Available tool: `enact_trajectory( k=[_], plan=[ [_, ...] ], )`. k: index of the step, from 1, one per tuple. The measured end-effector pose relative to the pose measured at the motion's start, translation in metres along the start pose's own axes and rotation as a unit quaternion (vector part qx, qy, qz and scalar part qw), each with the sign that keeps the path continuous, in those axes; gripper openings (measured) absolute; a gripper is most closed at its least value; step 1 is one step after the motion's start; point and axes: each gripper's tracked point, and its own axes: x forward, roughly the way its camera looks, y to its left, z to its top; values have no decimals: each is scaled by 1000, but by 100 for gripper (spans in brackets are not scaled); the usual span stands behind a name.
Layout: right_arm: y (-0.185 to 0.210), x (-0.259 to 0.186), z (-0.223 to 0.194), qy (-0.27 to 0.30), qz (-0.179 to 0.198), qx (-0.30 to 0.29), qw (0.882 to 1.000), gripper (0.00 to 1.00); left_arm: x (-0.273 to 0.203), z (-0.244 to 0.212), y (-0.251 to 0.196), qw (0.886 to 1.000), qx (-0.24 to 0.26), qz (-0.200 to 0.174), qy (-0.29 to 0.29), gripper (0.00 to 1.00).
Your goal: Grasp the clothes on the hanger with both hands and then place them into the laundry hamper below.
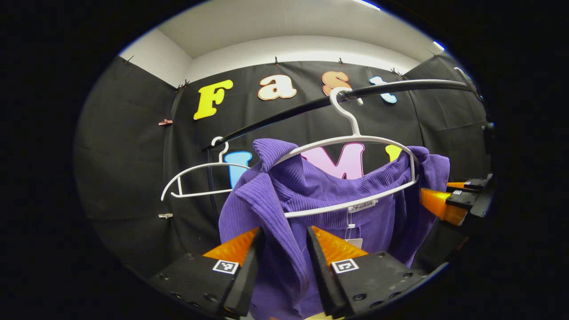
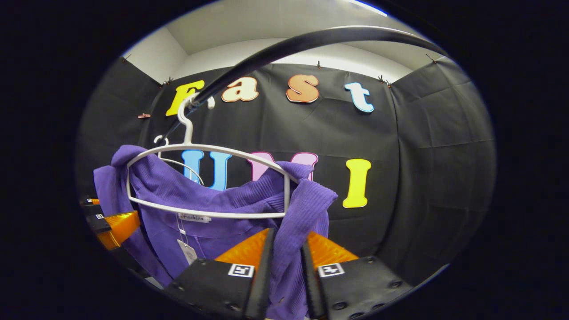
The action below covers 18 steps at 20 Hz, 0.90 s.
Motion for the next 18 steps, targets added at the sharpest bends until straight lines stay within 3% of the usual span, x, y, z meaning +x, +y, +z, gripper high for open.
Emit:
enact_trajectory(
  k=[1, 2, 3, 4, 10, 15, 18],
  plan=[
    [6, 1, 0, 2, 14, 6, 1000, 26, 5, 1, 3, 1000, -1, 3, -2, 58],
    [13, 2, 3, -3, 27, 14, 1000, 16, 5, 0, 9, 1000, -5, 8, 0, 41],
    [12, 5, -4, 3, 26, 11, 1000, 17, 8, -2, 11, 1000, -12, 6, 5, 25],
    [11, 4, -1, 5, 25, 14, 1000, 5, 10, -4, 8, 1000, -23, -6, 10, 8],
    [4, -8, 15, -34, 21, -51, 998, 5, 7, -5, 13, 999, -29, -24, 26, 5],
    [-35, -16, 58, -100, -52, -164, 980, 5, 2, 11, 24, 1000, 0, -23, 20, 2],
    [-58, -9, 70, -107, -85, -181, 974, 5, 3, 21, 36, 999, -10, -22, 21, 3]
  ],
)
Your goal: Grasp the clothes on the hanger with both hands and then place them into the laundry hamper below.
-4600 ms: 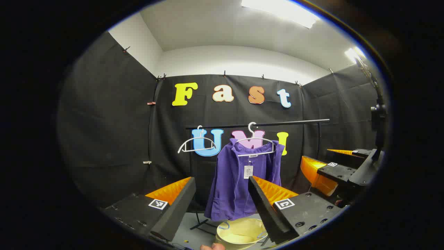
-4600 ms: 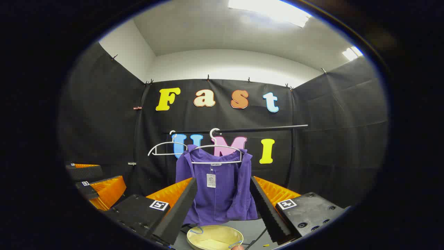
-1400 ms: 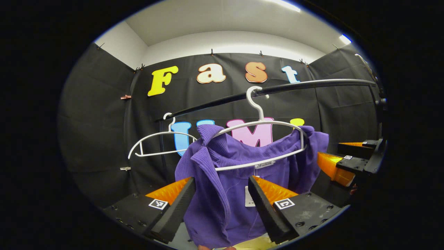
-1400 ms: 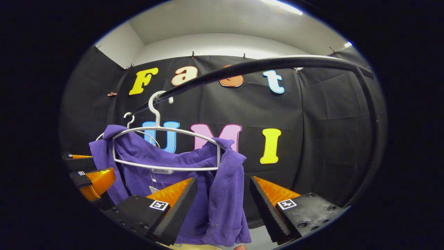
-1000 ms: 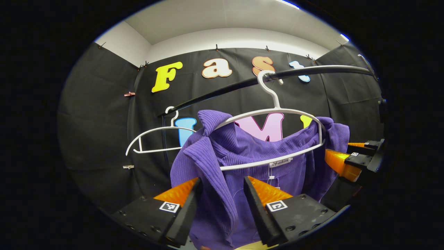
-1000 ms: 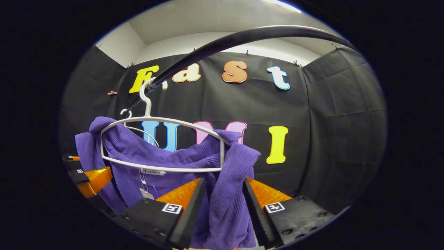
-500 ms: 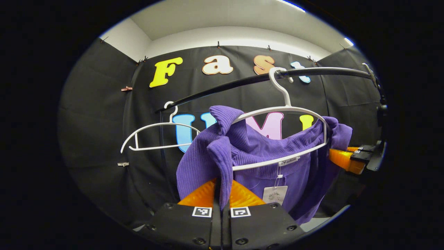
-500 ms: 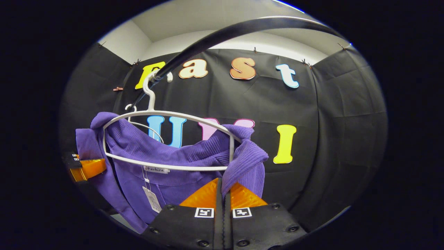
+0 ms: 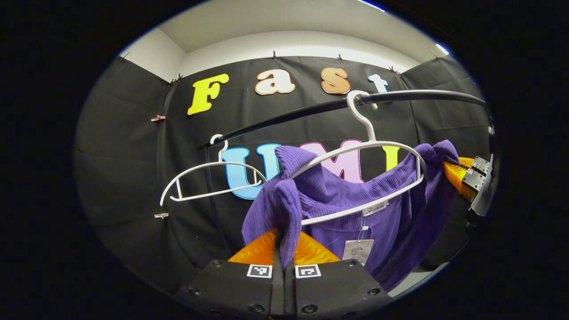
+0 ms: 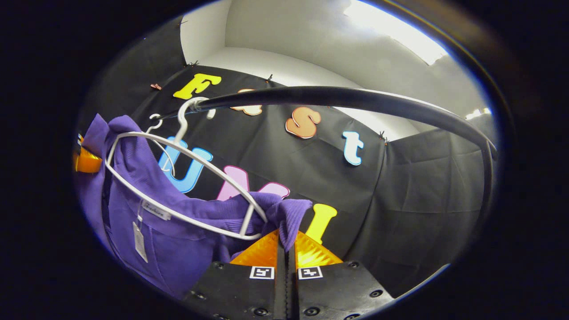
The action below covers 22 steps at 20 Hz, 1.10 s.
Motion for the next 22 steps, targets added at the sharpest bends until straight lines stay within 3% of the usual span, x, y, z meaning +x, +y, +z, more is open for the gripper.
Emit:
enact_trajectory(
  k=[4, 10, 15, 22],
  plan=[
    [-28, 17, -8, -3, -44, 1, 999, 5, 5, 14, 22, 1000, 8, 21, -4, 2],
    [-29, 36, -68, 58, -53, 0, 997, 5, 18, 14, 36, 1000, 18, 19, 13, 5],
    [12, 16, -114, 113, -9, 41, 993, 5, 28, -17, 56, 998, 8, 37, 43, 5],
    [62, -50, -88, 109, 63, 86, 988, 5, -1, -60, 62, 996, 20, 37, 73, 4]
  ],
)
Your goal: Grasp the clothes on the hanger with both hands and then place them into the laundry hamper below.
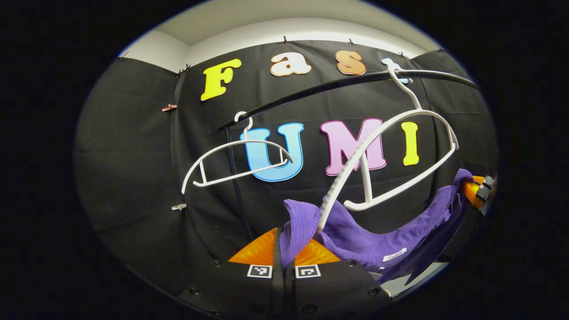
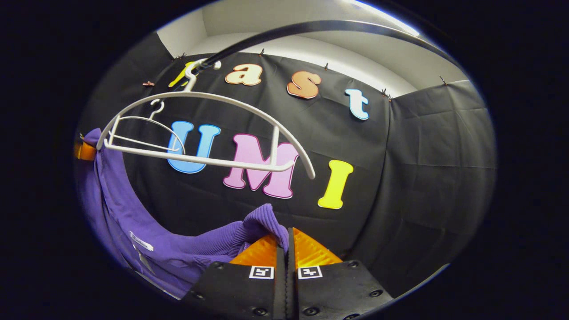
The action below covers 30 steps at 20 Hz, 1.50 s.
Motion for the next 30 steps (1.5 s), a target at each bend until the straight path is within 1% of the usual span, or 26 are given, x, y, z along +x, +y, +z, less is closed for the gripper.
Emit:
enact_trajectory(
  k=[4, 8, 12, 15, 16, 20, 22, 23, 26, 30],
  plan=[
    [37, -25, -1, 9, 48, -1, 999, 5, -22, -33, -8, 999, -7, -15, 27, 5],
    [69, -48, 18, 2, 85, 14, 996, 5, -42, -40, -37, 998, -8, -52, 32, 5],
    [86, -66, 50, -8, 111, 52, 992, 5, -62, -16, -76, 995, -26, -92, 14, 5],
    [95, -74, 63, 0, 129, 88, 988, 5, -78, 2, -106, 992, -39, -121, 0, 5],
    [98, -76, 67, 3, 135, 97, 986, 5, -82, 6, -113, 991, -42, -130, -2, 3],
    [103, -87, 85, -2, 157, 109, 982, 5, -94, 21, -133, 986, -55, -155, -16, 3],
    [108, -89, 78, 4, 170, 102, 980, 5, -92, 12, -138, 986, -52, -156, -12, 5],
    [110, -90, 68, 14, 175, 97, 980, 5, -90, 3, -141, 986, -53, -157, -3, 5],
    [118, -87, 29, 50, 186, 84, 978, 5, -81, -32, -153, 984, -64, -164, 26, 5],
    [126, -85, -28, 106, 198, 89, 971, 5, -62, -80, -165, 982, -67, -166, 64, 4]
  ],
)
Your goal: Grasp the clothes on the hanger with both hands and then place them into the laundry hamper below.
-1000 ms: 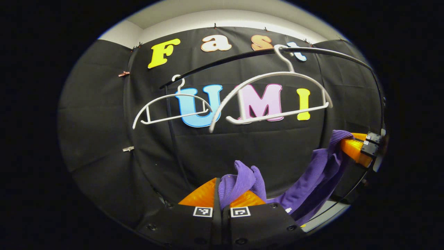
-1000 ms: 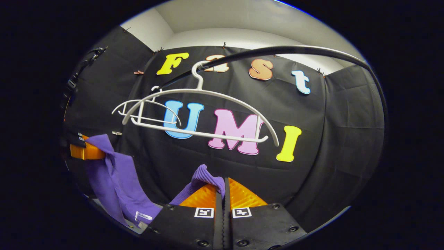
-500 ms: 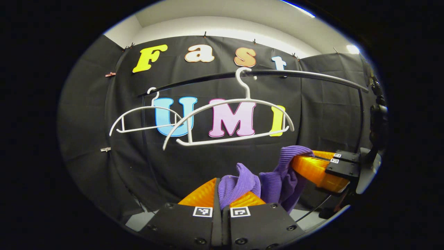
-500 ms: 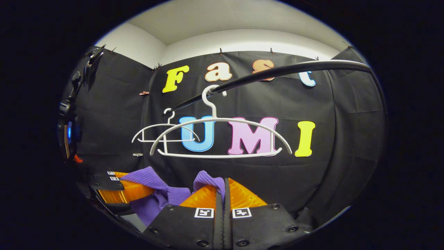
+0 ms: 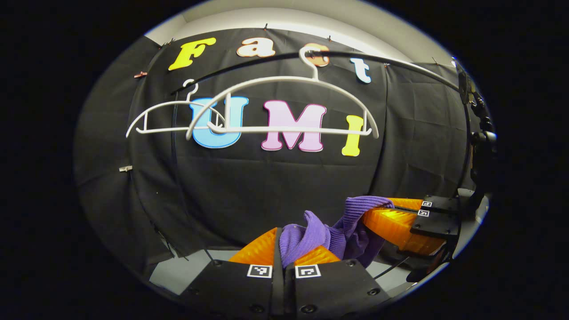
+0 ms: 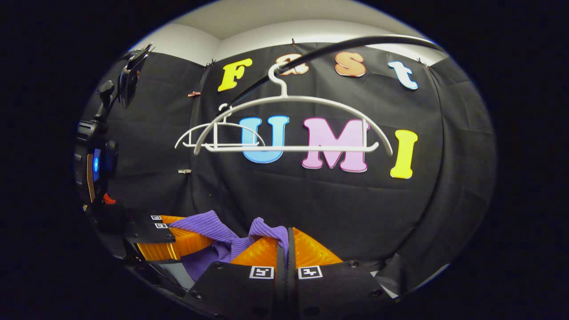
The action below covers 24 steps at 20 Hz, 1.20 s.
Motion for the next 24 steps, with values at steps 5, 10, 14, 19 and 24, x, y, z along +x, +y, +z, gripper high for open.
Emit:
enact_trajectory(
  k=[5, 10, 14, 19, 24],
  plan=[
    [-11, 14, -74, 79, -2, 16, 997, 5, 32, -60, 0, 998, -23, -17, 52, 5],
    [-10, 31, -151, 159, 15, 5, 987, 5, 56, -135, 19, 992, -14, 4, 126, 5],
    [-23, 25, -211, 227, 0, 11, 974, 5, 70, -185, 25, 982, 0, 14, 187, 5],
    [-34, 9, -267, 303, -21, 24, 952, 6, 64, -238, 26, 968, 0, 18, 249, 6],
    [-38, -7, -300, 350, -28, 38, 936, 73, 69, -246, 31, 965, 21, 23, 259, 97]
  ],
)
